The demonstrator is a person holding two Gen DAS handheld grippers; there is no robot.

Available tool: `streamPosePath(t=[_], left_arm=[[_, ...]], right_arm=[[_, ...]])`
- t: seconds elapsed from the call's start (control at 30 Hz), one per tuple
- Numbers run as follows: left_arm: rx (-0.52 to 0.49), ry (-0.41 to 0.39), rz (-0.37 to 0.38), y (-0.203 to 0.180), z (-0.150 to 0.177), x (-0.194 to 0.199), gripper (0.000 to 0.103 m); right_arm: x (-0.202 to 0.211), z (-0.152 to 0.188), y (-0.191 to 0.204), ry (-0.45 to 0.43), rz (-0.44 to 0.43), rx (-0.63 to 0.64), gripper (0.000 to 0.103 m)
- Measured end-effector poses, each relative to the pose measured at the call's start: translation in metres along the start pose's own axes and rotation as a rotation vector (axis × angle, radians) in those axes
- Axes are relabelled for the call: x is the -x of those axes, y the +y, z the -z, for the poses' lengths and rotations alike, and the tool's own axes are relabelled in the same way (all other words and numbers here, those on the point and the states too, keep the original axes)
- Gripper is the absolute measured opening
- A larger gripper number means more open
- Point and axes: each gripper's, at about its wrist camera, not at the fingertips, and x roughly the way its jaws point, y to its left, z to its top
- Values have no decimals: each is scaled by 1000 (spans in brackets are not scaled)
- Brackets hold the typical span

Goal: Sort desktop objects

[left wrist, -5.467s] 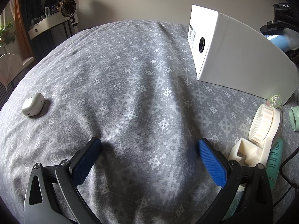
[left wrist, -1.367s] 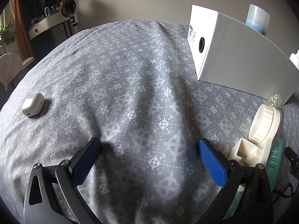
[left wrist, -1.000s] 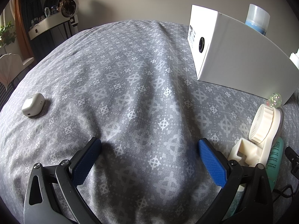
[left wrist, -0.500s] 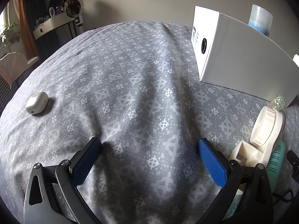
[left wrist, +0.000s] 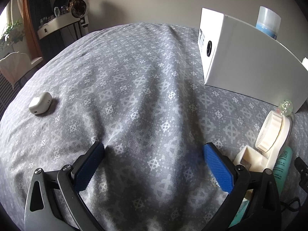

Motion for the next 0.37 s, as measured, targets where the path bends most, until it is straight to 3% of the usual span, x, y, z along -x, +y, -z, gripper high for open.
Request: streamPosePath(t=[0.37], left_arm=[[10, 4, -8, -1, 1, -1, 103]], right_arm=[[0, 0, 1, 1, 1, 0, 103]])
